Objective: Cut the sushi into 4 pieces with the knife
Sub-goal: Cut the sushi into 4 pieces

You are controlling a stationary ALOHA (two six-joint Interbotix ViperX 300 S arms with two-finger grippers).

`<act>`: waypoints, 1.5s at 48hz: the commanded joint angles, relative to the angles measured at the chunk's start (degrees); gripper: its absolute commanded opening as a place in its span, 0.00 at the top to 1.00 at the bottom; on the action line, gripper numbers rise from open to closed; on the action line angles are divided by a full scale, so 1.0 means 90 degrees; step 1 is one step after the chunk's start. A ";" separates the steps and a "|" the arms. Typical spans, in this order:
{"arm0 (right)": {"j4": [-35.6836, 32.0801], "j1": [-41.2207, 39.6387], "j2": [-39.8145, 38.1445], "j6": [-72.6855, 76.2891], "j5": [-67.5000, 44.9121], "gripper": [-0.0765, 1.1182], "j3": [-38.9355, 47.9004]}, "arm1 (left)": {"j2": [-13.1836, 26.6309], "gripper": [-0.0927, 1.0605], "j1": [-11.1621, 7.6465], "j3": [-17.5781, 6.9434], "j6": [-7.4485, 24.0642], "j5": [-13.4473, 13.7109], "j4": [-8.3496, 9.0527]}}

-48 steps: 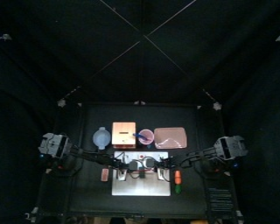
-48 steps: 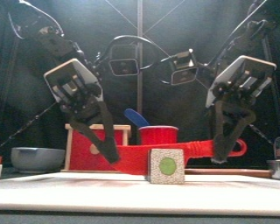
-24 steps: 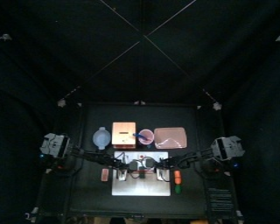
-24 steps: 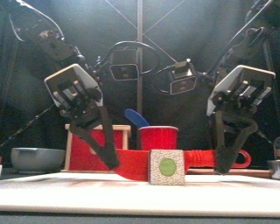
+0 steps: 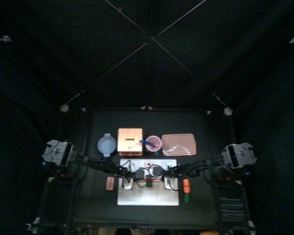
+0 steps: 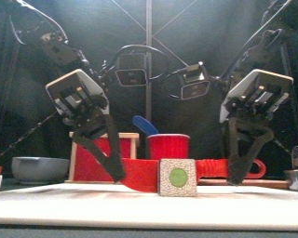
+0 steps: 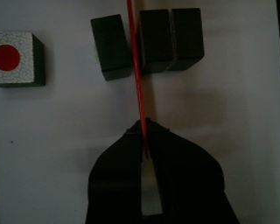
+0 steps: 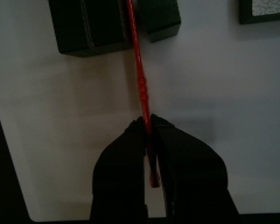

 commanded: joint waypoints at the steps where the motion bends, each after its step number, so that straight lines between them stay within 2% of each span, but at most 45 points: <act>1: -0.0068 -0.0039 -0.0088 0.0049 0.0049 0.81 0.0068 | 0.0020 0.53 0.0000 0.0186 -0.0010 0.0068 0.0078; 11: -0.0186 -0.0078 -0.0107 0.0039 0.0107 0.81 0.0000 | 0.0000 0.61 0.0107 0.0127 0.0000 0.0068 0.0293; 17: -0.0234 -0.0137 -0.0107 0.0039 0.0117 0.81 0.0000 | -0.0010 0.66 0.0195 0.0127 0.0000 0.0068 0.0322; 36: -0.0459 -0.0371 -0.0205 0.0020 0.0107 0.81 -0.0029 | -0.0049 0.66 0.0488 0.0068 0.0029 0.0068 0.0449; 51: -0.0605 -0.0566 -0.0215 0.0020 0.0117 0.81 -0.0029 | -0.0059 0.66 0.0713 0.0000 0.0020 0.0068 0.0674; 72: -0.0752 -0.0781 -0.0225 0.0000 0.0186 0.81 -0.0127 | -0.0059 0.66 0.0879 -0.0010 0.0020 0.0068 0.0771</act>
